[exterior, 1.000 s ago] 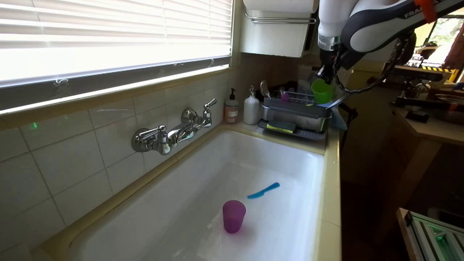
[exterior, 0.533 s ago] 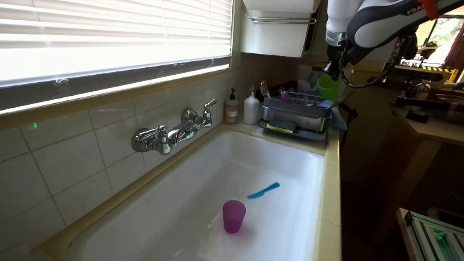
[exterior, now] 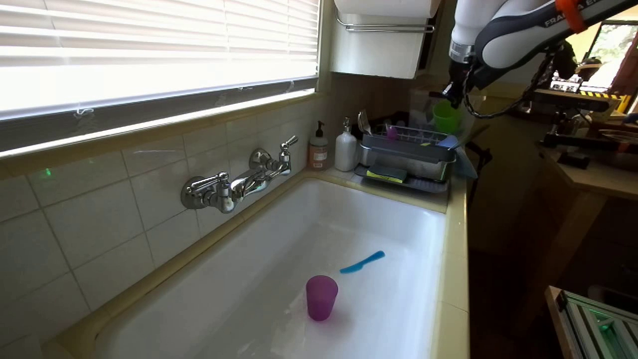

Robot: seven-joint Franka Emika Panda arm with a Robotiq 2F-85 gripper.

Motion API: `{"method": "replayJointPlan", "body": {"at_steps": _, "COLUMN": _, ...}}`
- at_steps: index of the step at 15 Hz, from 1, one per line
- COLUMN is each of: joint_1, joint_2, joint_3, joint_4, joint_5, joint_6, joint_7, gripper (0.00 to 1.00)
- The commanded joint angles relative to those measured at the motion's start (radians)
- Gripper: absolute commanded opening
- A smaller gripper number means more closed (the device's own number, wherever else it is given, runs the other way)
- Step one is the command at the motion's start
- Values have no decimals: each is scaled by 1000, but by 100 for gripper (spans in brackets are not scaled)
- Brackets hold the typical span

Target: Push the faucet to the left then pour the liquid out of the green cup and place the cup on the dishrack.

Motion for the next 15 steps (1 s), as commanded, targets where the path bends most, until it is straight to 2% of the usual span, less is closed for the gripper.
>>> {"method": "replayJointPlan", "body": {"at_steps": 1, "joint_1": -17, "joint_2": 74, "joint_3": -15, "joint_4": 47, "joint_5": 67, "joint_6": 75, "joint_7": -29, "gripper": 1}}
{"method": "replayJointPlan", "body": {"at_steps": 15, "joint_1": -67, "joint_2": 240, "joint_3": -70, "joint_4": 161, "joint_5": 287, "joint_6": 110, "joint_7": -68, "gripper": 1}}
